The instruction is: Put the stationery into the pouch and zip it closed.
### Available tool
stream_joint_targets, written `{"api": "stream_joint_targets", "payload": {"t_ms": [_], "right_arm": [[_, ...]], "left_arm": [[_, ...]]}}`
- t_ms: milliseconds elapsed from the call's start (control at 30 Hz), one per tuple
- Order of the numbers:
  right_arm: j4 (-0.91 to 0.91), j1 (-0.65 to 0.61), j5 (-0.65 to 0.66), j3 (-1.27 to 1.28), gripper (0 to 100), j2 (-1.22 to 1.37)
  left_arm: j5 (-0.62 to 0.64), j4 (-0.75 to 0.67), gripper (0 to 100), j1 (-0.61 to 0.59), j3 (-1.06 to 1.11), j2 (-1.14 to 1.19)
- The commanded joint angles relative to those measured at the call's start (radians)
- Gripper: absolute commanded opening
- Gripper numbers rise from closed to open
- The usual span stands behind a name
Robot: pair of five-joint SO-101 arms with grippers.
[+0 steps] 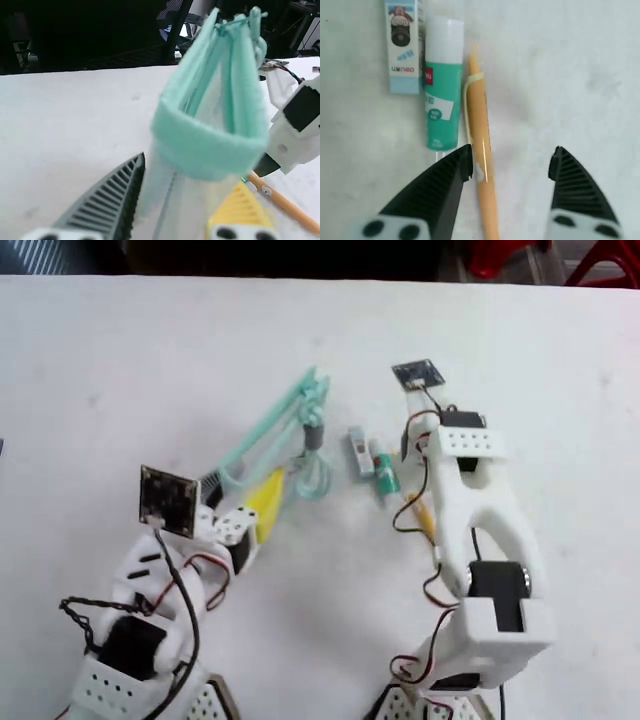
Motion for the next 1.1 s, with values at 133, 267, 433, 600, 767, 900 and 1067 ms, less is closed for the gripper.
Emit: {"api": "stream_joint_targets", "payload": {"t_ms": [133,267,433,600,767,900,1067], "right_arm": [[-0.058,0.007,0.005,0.0,23.7,0.056],[-0.113,0.01,0.003,0.006,23.6,0.087],[-0.134,0.007,0.005,-0.014,13.5,0.15],[-0.133,0.012,0.005,-0.023,3.8,0.156],[-0.133,0.015,0.0,-0.02,1.6,0.156],[-0.14,0.068,-0.006,-0.02,1.7,0.151],[-0.162,0.14,-0.109,-0.02,1.7,0.15]], "left_arm": [[-0.029,-0.003,19,0.018,-0.005,-0.005],[-0.029,-0.003,19,0.018,-0.005,-0.005],[-0.029,-0.003,19,0.018,-0.005,-0.005],[-0.029,-0.003,19,0.018,-0.003,-0.005],[-0.029,-0.003,19,0.018,-0.003,-0.005],[-0.029,-0.003,19,0.018,-0.003,-0.005],[-0.029,-0.003,19,0.018,-0.003,-0.005]]}}
